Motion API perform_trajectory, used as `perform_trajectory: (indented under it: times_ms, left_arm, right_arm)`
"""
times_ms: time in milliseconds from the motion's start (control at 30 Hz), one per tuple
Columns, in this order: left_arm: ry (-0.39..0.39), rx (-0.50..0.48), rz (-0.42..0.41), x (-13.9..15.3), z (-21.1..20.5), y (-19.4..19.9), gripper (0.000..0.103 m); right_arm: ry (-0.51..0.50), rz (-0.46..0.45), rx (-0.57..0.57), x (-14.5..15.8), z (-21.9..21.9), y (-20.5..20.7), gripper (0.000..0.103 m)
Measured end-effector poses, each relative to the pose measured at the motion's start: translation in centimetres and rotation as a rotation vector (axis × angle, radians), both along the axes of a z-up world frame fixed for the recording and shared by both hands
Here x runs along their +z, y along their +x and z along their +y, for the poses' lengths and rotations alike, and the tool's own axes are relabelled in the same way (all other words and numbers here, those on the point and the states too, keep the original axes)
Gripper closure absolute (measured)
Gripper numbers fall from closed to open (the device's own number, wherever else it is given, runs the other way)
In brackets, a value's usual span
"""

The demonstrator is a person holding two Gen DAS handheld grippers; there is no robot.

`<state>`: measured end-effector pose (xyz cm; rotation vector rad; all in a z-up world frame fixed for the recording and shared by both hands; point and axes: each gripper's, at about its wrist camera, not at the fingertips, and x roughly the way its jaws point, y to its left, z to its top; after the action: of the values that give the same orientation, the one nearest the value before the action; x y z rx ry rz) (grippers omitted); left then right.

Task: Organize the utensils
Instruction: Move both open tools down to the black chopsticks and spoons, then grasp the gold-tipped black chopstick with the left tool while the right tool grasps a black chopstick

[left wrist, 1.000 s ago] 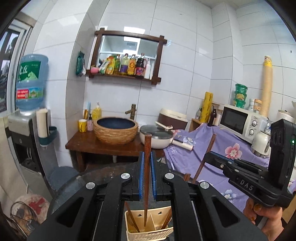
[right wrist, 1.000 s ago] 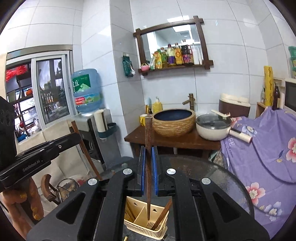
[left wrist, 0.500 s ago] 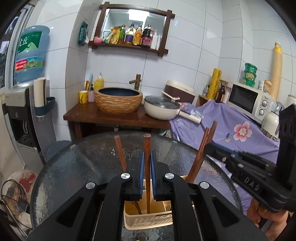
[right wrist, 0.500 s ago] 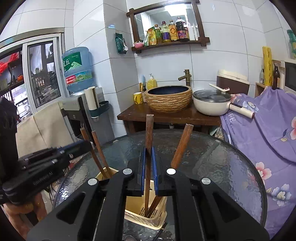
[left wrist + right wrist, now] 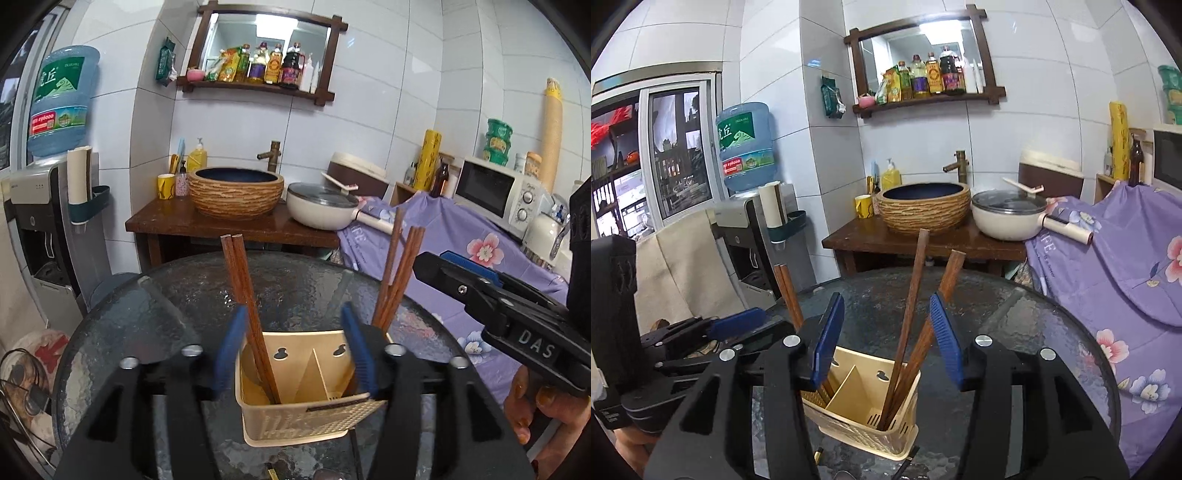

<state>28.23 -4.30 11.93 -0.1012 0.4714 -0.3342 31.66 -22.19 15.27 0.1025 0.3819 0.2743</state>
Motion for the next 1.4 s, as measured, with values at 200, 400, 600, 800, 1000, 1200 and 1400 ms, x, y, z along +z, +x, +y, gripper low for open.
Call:
perform_trajectory:
  times_ms: [200,400,600,800,1000,1200,1400]
  left_arm:
    - [0.003,0.034,-0.03,-1.1,1.3,-4.2,0.007]
    - [0.127,0.072,0.12,-6.2,1.5,-5.9,0.007]
    - [0.152,0.067,0.23,-11.2,1.8,-6.5,0.008]
    - [0.137,0.072,0.311,-14.0,2.2,-6.5,0.029]
    - [0.155,0.052,0.36,-15.5,2.1,-6.4,0.041]
    - [0.15,0.049,0.37,-15.7,2.1,-6.3,0.041]
    - [0.136,0.054,0.375,-15.6,2.2,-5.7,0.041]
  right_arm:
    - [-0.036,0.0,-0.014,-1.5,-0.1,-3.8,0.053]
    - [-0.142,0.136,-0.044,-7.6,0.4,-6.0,0.053]
    - [-0.135,0.323,-0.029,-13.9,0.5,-5.8,0.056]
    - [-0.137,0.428,-0.028,-17.9,1.5,-5.1,0.059]
    - [-0.127,0.493,-0.029,-20.2,2.5,-3.8,0.062]
    - [-0.131,0.51,-0.049,-20.9,3.0,-2.8,0.065]
    - [-0.208,0.496,-0.049,-20.9,3.8,-2.0,0.084]
